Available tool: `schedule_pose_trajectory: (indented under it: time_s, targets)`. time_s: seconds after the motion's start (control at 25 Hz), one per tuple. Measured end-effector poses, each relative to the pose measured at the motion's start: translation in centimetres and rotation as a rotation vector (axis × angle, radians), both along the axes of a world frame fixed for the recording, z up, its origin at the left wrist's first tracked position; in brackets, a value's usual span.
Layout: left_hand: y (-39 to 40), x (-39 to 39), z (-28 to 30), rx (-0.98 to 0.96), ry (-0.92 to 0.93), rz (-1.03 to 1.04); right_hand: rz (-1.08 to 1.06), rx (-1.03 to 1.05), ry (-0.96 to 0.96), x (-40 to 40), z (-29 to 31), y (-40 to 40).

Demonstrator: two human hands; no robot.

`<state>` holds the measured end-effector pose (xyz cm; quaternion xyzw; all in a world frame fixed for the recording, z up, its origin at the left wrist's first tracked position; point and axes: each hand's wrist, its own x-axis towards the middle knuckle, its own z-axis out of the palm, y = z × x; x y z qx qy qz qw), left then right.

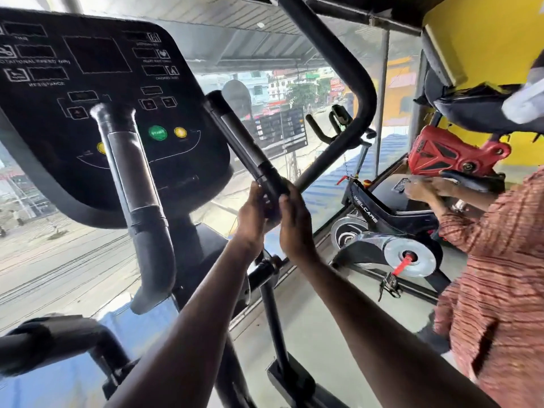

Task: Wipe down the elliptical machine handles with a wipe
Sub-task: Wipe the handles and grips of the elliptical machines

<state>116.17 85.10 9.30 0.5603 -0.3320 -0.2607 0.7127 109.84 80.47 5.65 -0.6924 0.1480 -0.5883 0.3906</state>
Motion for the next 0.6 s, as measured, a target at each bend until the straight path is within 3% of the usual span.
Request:
schedule_pose_trajectory:
  time_s: [0.08, 0.2, 0.32, 0.4, 0.52, 0.6]
  targets:
    - [0.0, -0.7, -0.2, 0.031, -0.055, 0.057, -0.005, 0.146, -0.038, 0.4, 1.7, -0.3]
    - [-0.4, -0.5, -0.9, 0.087, -0.218, 0.107, -0.057, -0.017, 0.003, 1.0, -1.7, 1.6]
    - [0.0, -0.6, -2.2, 0.133, -0.168, 0.016, 0.022, 0.229, 0.039, 0.7, -5.8, 1.8]
    - [-0.1, -0.5, -2.7, 0.164, -0.197, 0.071, -0.009, 0.369, -0.063, 0.9, -4.8, 1.8]
    - [-0.2, 0.5, -3.0, 0.174, -0.196, 0.111, -0.055, 0.334, -0.231, 1.3, -3.2, 3.6]
    - [0.0, 1.0, -3.1, 0.202, -0.218, 0.111, -0.042, 0.364, -0.131, 2.8, -5.0, 3.3]
